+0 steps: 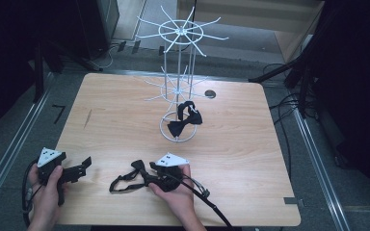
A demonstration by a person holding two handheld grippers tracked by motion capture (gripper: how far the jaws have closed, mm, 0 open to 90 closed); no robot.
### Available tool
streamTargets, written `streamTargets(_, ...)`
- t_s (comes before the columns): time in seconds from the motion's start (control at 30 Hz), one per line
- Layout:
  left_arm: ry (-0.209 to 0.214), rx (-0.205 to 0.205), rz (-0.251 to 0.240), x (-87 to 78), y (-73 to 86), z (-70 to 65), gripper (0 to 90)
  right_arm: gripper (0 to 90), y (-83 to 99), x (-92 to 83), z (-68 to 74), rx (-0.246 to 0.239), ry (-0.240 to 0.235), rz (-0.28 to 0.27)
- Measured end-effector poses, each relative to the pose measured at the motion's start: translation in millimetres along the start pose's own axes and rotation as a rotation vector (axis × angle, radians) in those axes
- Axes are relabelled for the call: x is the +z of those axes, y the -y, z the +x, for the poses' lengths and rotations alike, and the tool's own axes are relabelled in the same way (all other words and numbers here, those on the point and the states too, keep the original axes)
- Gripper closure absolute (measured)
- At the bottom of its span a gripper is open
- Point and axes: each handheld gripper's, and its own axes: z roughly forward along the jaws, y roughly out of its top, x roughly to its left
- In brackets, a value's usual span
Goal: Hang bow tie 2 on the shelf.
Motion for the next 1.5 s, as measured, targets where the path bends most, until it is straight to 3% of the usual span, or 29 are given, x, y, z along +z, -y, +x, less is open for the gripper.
streamTargets(0.47,0.001,0.001,0.001,-0.1,0.0,0.1,1.5,58.2,3.8,7.8,4.6,-0.04,0.026,0.075)
streamTargets(0.67,0.0,0.002,-0.001,0.0,0.1,0.0,1.6,72.4,4.1,7.6,5.2,-0.059,0.048,0.099)
streamTargets(0.77,0.001,0.001,0.001,0.0,0.0,0.0,1.6,78.5,4.3,7.4,4.1,-0.056,0.027,0.104)
streamTargets(0.9,0.0,0.001,-0.001,-0.1,0.1,0.0,1.5,78.9,4.8,6.4,4.5,-0.059,0.036,0.103)
streamTargets(0.93,0.002,0.001,0.0,0.0,0.0,0.1,1.5,79.0,5.3,4.5,5.6,-0.079,0.051,0.079)
streamTargets(1.2,0.002,0.0,-0.002,0.2,0.1,0.2,1.5,79.1,-2.7,-11.2,1.9,-0.078,0.084,-0.046)
streamTargets(1.5,0.0,0.002,-0.001,0.0,0.1,0.0,1.5,79.0,-12.1,-25.3,-2.5,-0.079,0.106,-0.117)
